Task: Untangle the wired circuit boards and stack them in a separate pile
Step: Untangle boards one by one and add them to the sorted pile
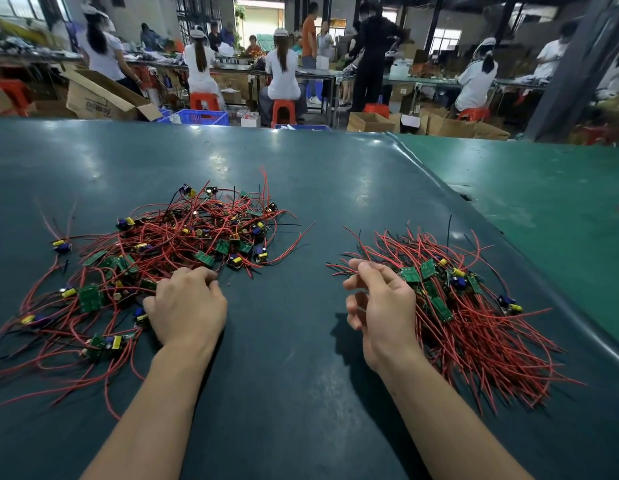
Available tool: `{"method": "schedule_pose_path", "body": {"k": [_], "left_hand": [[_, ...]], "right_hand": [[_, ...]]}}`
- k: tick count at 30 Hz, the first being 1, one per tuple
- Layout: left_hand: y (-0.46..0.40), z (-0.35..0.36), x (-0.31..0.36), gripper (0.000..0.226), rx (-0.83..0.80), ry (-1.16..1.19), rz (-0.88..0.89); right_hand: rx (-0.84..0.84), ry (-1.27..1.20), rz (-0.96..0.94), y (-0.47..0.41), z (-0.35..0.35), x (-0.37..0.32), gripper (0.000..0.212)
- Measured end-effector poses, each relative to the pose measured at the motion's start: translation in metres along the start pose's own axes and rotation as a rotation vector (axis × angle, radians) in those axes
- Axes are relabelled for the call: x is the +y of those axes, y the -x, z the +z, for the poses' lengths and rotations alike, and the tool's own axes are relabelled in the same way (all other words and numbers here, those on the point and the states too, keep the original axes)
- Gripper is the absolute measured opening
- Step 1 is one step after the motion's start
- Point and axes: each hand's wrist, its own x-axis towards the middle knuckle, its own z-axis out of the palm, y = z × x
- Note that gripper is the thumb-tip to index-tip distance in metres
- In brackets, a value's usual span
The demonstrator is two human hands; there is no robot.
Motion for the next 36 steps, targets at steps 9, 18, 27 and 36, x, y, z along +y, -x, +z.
{"method": "schedule_pose_path", "body": {"k": [9,18,27,36], "left_hand": [[-0.001,0.001,-0.001,0.038,-0.018,-0.068,0.001],[-0.006,-0.003,-0.007,0.034,0.078,0.187,-0.092],[0.002,-0.012,-0.003,0.028,0.214,0.120,-0.025],[0.010,-0.012,0.008,0.021,0.646,0.386,0.287]], "right_hand": [[-0.020,0.030,0.001,-0.002,0.000,0.004,0.017],[-0.039,0.049,0.008,-0.003,0.001,0.007,0.016],[-0.047,0.065,0.025,-0.004,0.001,0.008,0.011],[-0.069,0.140,0.036,-0.002,0.004,0.009,0.013]]}}
